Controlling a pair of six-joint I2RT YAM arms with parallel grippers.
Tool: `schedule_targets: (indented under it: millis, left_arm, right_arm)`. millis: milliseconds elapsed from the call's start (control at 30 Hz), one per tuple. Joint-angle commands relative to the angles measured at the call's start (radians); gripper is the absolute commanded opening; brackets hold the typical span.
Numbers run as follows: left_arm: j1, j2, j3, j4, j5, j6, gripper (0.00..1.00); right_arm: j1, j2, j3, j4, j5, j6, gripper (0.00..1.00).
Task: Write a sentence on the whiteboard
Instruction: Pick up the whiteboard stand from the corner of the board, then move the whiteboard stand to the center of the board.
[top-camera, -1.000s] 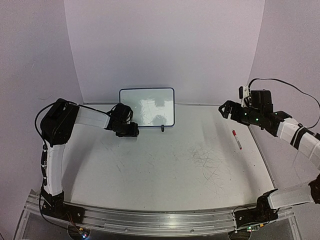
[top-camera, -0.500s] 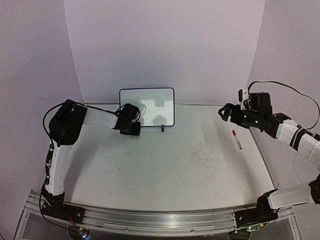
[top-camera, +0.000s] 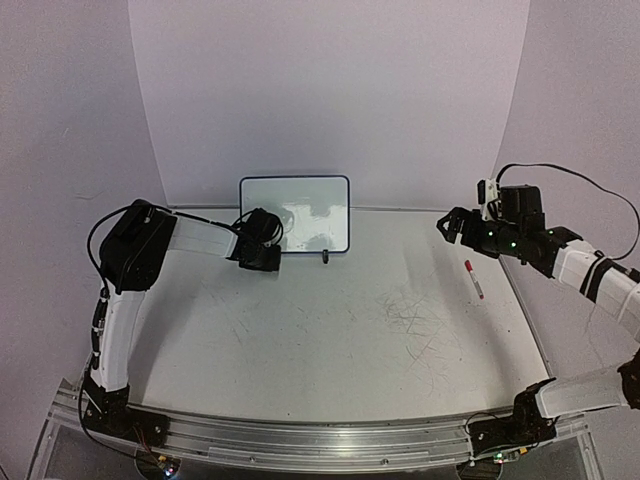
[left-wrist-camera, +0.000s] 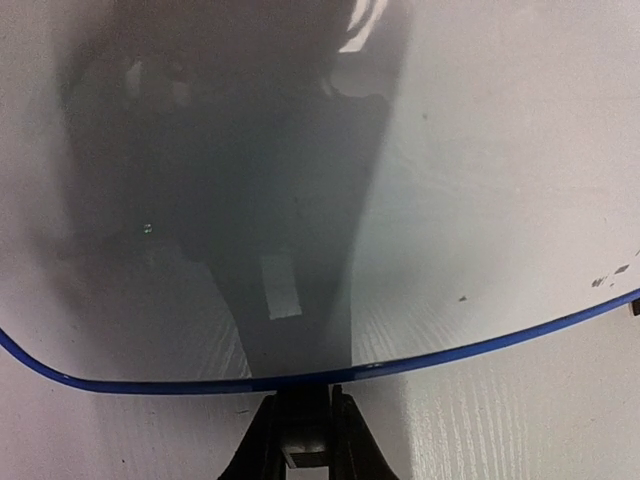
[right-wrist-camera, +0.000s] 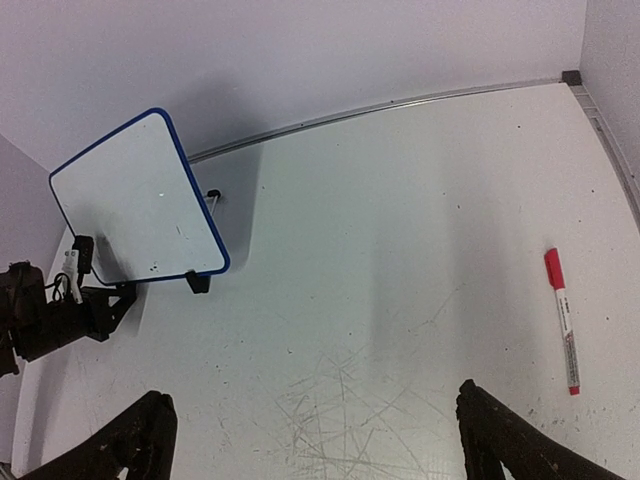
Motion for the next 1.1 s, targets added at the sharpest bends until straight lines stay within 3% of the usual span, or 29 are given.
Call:
schedule_targets:
  millis: [0,300,633,833,1067]
  left_arm:
    - [-0.033,-0.019,-0.015,-0.017,0.011,0.022,0.05]
    - [-0.088,-0.096,-0.099,-0.015,-0.031,-0.054,0.00]
    - [-0.256,-0.201,-0.228,-0.018,-0.139,-0.213,0.00]
    - [-0.428,-0.243,-0.283,-0.084,-0.257,-0.422,0.00]
    - [-0.640,-0.201,-0.228,-0.330,-0.439,-0.835,0.00]
  right_arm:
    - [0.005,-0.028,-0.012,0.030,0.007,0.011,0.98]
    - [0.006,-0.026,-0.036,0.031,0.013,0.014,0.98]
    - [0.005,-0.045,-0.091,0.042,-0.001,0.003,0.98]
    - [0.006,-0.094,-0.146,0.056,-0.015,-0.006,0.98]
    - [0.005,-0.162,-0.201,0.070,-0.029,-0.039,0.98]
